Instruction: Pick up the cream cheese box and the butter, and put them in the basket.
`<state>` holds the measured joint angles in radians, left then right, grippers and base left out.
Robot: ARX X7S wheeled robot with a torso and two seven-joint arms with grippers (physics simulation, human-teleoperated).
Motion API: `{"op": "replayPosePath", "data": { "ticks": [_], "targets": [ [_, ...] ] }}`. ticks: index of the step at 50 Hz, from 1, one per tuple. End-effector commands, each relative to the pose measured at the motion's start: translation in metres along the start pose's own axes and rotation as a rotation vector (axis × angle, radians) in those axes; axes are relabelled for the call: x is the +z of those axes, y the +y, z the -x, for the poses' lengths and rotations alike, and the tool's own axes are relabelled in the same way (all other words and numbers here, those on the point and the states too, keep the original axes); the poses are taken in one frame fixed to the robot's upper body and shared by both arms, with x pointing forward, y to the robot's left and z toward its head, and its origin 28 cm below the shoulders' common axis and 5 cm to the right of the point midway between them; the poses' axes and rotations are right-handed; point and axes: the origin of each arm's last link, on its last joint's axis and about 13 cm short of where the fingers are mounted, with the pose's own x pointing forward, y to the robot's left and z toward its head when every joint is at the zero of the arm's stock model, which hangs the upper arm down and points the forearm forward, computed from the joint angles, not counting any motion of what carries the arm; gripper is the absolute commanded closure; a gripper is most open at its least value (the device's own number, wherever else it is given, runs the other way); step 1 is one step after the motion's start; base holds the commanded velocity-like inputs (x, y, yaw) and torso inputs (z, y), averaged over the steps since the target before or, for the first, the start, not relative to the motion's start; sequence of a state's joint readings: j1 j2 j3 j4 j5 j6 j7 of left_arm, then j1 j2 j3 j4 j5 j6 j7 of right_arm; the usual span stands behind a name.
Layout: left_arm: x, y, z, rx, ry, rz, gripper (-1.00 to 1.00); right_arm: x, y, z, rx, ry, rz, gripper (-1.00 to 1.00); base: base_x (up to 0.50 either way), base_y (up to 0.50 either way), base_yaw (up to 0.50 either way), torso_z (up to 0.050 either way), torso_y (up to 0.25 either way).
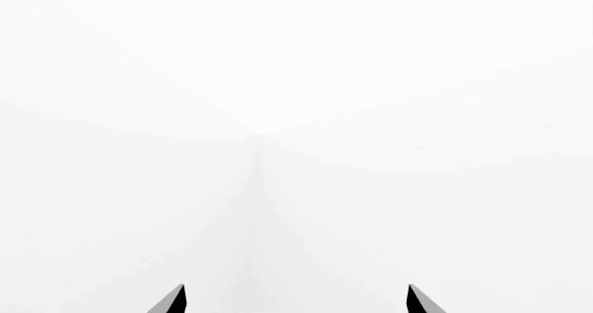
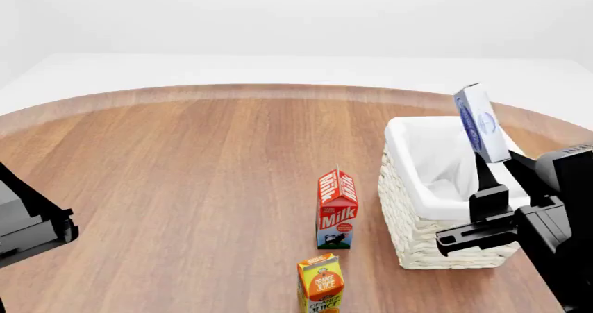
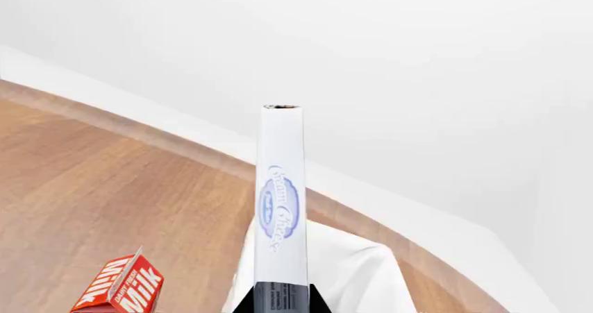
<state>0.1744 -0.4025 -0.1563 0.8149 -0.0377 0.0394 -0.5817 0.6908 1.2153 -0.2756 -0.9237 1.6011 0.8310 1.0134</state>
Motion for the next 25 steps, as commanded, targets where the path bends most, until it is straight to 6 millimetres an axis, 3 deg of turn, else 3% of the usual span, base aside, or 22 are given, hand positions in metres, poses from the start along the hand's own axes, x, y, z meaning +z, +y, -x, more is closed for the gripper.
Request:
{"op": "replayPosePath", "data": {
  "ticks": [1, 8, 16, 25],
  "targets": [
    [0.001, 0.002, 0.0, 0.009, -0.009, -0.017, -1.0, 0.025, -0.023, -0.007, -0.104, -0.102, -0.01, 1.0, 0.0, 0.0, 0.0, 0.0, 0.0],
    [0.0, 0.002, -0.001, 0.007, -0.008, -0.018, -1.0, 0.028, -0.038, -0.034, -0.156, -0.059, -0.01, 1.0, 0.0, 0.0, 0.0, 0.0, 0.0],
    [0.0, 0.002, 0.0, 0.006, -0.007, -0.018, -1.0, 0.032, -0.042, -0.041, -0.138, -0.04, 0.008, 1.0, 0.0, 0.0, 0.0, 0.0, 0.0],
    [0.0, 0.001, -0.001, 0.001, -0.004, -0.016, -1.0, 0.043, -0.051, -0.062, -0.135, -0.024, 0.037, 1.0, 0.0, 0.0, 0.0, 0.0, 0.001]
  ]
}}
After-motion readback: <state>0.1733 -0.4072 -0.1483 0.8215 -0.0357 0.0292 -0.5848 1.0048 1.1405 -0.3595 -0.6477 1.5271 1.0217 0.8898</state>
